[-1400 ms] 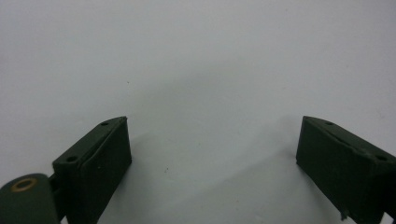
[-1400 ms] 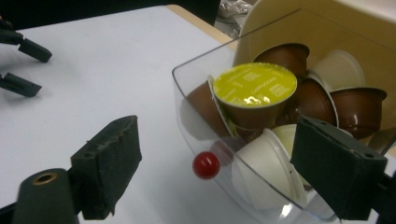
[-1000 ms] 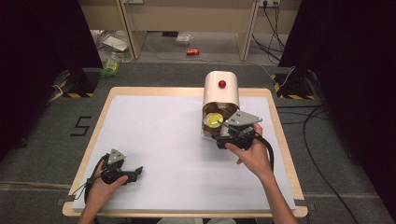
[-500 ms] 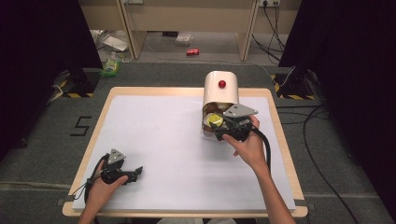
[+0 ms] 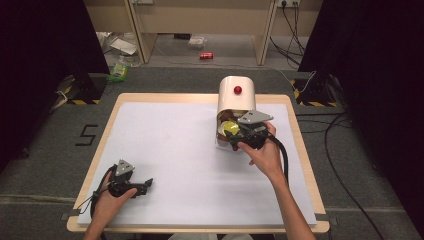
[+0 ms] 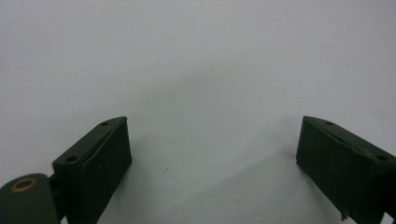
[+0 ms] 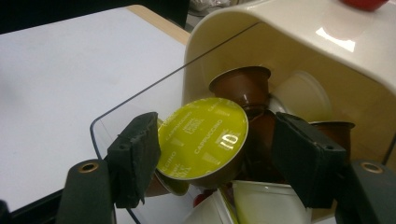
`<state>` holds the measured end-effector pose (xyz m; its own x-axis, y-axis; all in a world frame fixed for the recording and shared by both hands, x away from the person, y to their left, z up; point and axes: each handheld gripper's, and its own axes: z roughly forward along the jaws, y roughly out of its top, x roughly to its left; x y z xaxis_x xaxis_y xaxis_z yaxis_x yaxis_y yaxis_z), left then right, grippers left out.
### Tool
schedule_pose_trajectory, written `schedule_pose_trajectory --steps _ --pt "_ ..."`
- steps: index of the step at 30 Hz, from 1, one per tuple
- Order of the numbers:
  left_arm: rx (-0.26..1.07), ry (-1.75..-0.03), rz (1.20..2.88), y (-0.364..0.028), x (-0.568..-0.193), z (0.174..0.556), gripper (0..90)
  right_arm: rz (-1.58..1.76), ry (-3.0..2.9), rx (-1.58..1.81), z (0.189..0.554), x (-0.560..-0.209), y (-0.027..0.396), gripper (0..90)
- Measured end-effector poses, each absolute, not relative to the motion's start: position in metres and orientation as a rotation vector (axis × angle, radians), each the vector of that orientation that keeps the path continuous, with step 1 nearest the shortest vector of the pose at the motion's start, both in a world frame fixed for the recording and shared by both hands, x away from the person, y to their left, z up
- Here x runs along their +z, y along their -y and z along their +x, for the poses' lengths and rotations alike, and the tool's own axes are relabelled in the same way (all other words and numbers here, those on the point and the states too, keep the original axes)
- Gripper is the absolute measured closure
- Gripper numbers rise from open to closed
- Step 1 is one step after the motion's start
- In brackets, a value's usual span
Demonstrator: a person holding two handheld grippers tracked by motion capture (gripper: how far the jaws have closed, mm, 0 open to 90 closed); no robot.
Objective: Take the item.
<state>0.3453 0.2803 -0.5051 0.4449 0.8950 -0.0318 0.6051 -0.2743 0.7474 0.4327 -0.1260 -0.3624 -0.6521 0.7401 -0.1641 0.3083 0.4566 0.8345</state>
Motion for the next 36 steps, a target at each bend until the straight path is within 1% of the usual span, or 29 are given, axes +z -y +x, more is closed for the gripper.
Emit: schedule_pose_trajectory --steps 10,27,36 --pt "0.525 -1.255 1.993 -0.2804 -0.5051 0.3453 9.6 0.915 -2.21 1.08 0.443 -0.3709 0.1239 36.1" --pt "0.526 -1.255 1.993 -0.2803 -0.5051 0.3452 9.6 0.934 -2.21 1.098 0.4418 -0.369 0.1281 52.0" --pt "0.526 -1.255 1.993 -0.2803 -0.5051 0.3452 9.6 0.905 -2.211 1.105 0.4392 -0.3687 0.1245 53.4"
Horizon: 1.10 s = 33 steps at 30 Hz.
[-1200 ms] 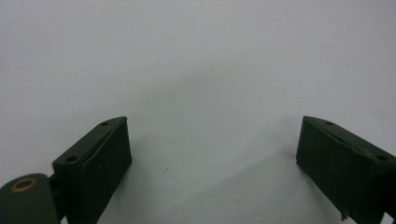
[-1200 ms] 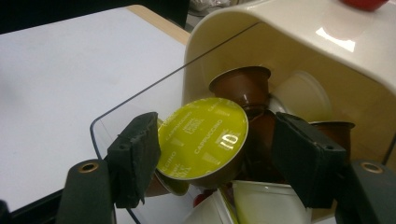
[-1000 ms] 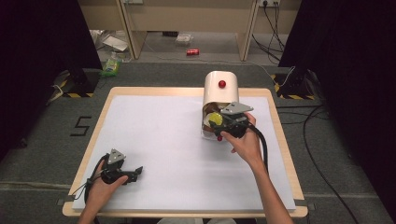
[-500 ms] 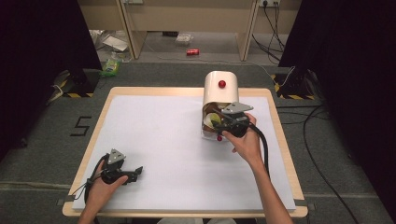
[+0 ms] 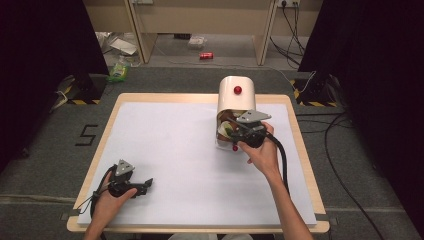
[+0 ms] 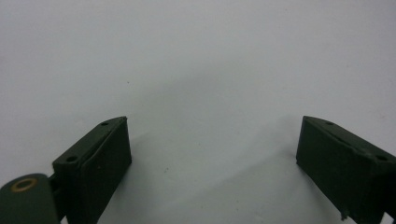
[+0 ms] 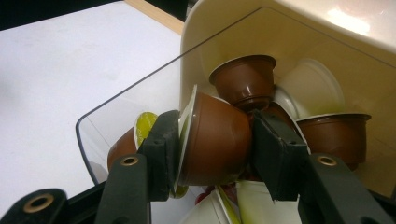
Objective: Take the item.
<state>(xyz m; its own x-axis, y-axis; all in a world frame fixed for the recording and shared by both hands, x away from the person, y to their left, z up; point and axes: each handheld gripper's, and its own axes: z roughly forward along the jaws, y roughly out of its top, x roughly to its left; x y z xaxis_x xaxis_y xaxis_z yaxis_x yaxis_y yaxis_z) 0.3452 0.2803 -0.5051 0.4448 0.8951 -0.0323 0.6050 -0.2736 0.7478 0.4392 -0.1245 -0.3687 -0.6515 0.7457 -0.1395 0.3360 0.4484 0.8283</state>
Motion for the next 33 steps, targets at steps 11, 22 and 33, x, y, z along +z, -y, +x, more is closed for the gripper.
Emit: schedule_pose_trajectory --steps 11,22,33 --pt "0.525 -1.255 1.994 -0.28 -0.505 0.345 9.6 0.905 -2.179 1.152 0.434 -0.358 0.131 53.6" --pt "0.525 -1.255 1.992 -0.28 -0.505 0.345 9.6 0.909 -2.147 1.191 0.426 -0.347 0.144 53.5" --pt "0.525 -1.256 1.989 -0.28 -0.505 0.345 9.6 0.898 -2.133 1.22 0.415 -0.338 0.155 53.5"
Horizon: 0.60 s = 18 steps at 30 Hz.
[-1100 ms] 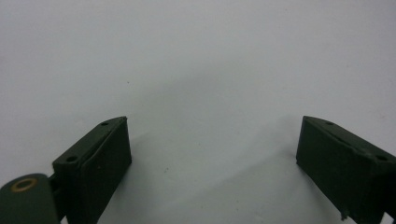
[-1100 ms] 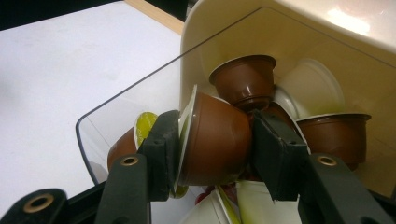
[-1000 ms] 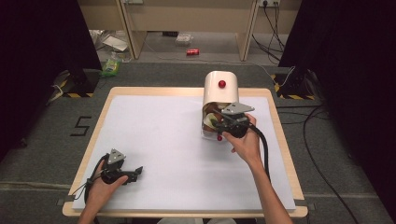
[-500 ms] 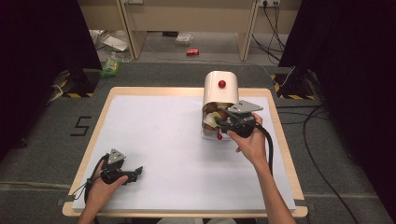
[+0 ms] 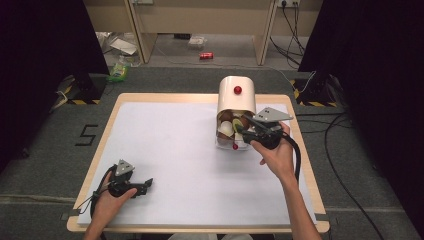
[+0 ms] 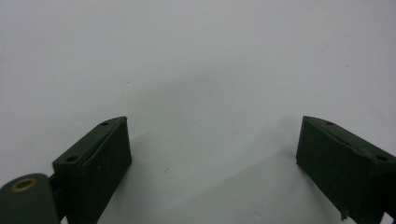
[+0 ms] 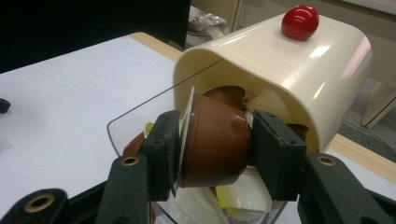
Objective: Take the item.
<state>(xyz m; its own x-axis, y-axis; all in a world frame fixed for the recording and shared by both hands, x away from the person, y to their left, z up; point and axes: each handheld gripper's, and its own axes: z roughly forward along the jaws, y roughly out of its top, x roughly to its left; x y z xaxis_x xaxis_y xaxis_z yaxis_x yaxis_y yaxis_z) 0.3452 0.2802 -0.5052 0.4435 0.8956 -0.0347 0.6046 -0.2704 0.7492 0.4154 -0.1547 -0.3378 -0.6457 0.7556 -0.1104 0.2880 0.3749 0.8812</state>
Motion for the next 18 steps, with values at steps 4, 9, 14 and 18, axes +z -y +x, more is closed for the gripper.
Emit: schedule_pose_trajectory --steps 4,9,14,18 --pt "0.525 -1.256 1.988 -0.28 -0.505 0.345 9.6 0.894 -2.128 1.22 0.411 -0.335 0.158 53.4" --pt "0.525 -1.256 1.988 -0.28 -0.505 0.345 9.6 0.893 -2.128 1.219 0.406 -0.334 0.164 53.4" --pt "0.525 -1.256 1.989 -0.28 -0.505 0.345 9.7 0.909 -2.127 1.22 0.402 -0.335 0.172 53.4" --pt "0.525 -1.256 1.988 -0.28 -0.505 0.345 9.6 0.916 -2.118 1.216 0.398 -0.334 0.179 53.4"
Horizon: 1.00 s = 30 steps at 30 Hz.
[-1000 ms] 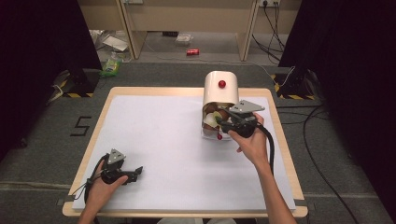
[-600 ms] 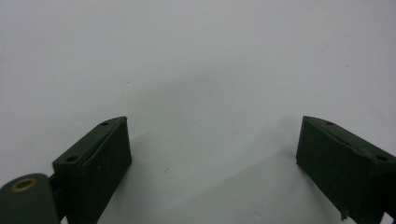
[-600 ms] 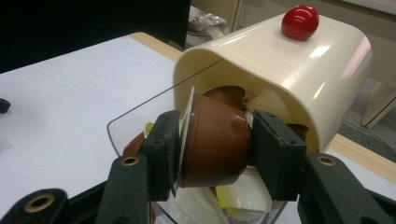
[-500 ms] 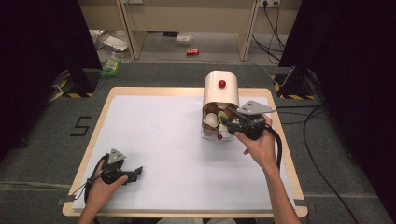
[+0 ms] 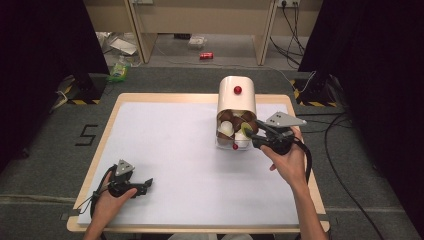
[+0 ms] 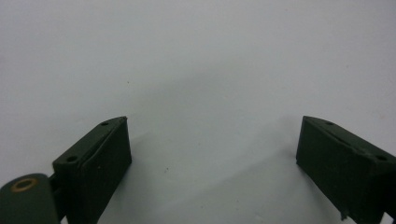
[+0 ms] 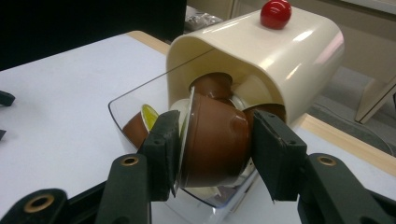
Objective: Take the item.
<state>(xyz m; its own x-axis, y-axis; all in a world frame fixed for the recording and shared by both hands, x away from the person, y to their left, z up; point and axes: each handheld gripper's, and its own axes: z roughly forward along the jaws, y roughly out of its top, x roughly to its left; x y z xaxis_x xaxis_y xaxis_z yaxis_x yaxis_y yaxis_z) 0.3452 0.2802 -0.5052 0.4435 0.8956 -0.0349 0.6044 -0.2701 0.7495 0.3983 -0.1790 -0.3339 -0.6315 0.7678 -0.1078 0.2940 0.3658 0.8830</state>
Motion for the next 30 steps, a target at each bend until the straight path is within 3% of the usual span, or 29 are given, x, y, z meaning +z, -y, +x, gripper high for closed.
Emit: schedule_pose_trajectory --steps 30 --pt "0.523 -1.256 1.989 -0.28 -0.505 0.345 9.7 1.006 -2.098 1.202 0.379 -0.345 0.227 53.3"
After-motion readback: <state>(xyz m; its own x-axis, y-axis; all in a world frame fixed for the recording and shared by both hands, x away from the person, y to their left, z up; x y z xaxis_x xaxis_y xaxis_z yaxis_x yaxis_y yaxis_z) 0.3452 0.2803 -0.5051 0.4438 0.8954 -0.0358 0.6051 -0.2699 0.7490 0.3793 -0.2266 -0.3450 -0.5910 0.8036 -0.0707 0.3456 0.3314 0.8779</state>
